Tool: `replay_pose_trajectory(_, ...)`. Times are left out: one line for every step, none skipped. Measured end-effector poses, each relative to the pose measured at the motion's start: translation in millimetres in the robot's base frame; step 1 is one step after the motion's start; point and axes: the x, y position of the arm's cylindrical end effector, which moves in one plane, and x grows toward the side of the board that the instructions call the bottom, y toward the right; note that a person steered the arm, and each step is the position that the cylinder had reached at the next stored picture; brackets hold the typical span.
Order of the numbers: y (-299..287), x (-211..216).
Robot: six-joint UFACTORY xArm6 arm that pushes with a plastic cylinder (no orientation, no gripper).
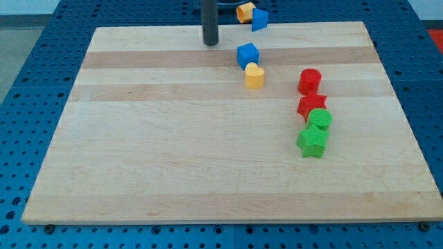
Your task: Keep the yellow heart to the left of the red blocks
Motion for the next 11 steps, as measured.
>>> replay_pose_trajectory(4.1,42.7)
replay_pose_trajectory(28.8,19.7)
replay_pose_trajectory(63.8,5.3)
replay_pose_trajectory(32.7,33.2)
replay_pose_trajectory(4.9,72.4)
replay_pose_trajectory(68.1,83.5)
replay_pose_trajectory(118.2,68.3)
replay_pose_trajectory(147.1,53.0)
replay_pose_trajectory(147.2,65.4)
replay_pose_trajectory(112.9,104.7)
replay_pose_trajectory(75.9,120.9)
